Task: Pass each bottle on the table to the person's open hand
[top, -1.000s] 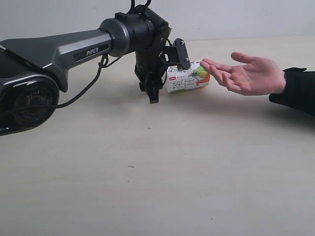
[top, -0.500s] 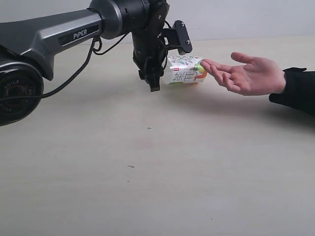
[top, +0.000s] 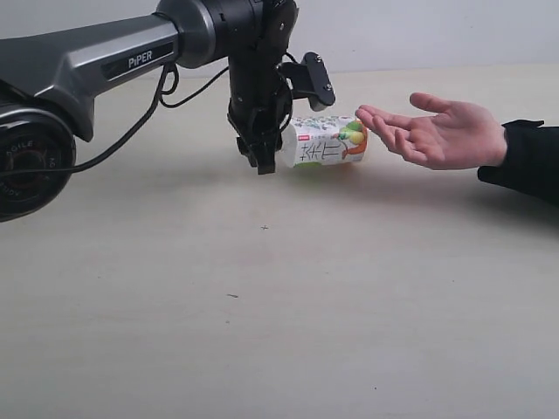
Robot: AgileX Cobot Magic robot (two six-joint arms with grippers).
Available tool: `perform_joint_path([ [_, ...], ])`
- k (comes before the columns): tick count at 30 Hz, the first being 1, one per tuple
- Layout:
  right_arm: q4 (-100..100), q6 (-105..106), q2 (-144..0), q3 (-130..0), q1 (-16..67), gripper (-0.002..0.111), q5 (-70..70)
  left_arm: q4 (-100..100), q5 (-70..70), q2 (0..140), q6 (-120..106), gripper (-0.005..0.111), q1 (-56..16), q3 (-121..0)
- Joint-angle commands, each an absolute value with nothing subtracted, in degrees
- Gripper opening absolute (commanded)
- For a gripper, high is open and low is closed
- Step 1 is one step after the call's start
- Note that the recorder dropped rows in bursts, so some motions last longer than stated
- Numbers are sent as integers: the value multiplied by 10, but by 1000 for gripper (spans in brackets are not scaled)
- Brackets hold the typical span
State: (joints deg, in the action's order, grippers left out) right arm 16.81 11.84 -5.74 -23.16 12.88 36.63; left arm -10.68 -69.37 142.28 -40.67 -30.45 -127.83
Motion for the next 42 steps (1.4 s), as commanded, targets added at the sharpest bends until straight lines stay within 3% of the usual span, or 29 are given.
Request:
perform_joint_path([
  [1,165,121,-54,-230,127,0,358,-70,-700,1414,-428,0,-292,-1279],
  [14,165,121,-54,-230,127,0,358,-67,-700,1437,-433,4,-291,-1276],
  [23,165,121,-54,-230,127,0,358,-69,-700,1437,-428,57,-291,-1276],
  [28,165,121,-54,-230,127,0,358,-69,-700,1437,-409,73,-292,-1276],
  [42,165,121,-54,-230,127,0,358,-72,-700,1383,-409,76,-302,-1276],
])
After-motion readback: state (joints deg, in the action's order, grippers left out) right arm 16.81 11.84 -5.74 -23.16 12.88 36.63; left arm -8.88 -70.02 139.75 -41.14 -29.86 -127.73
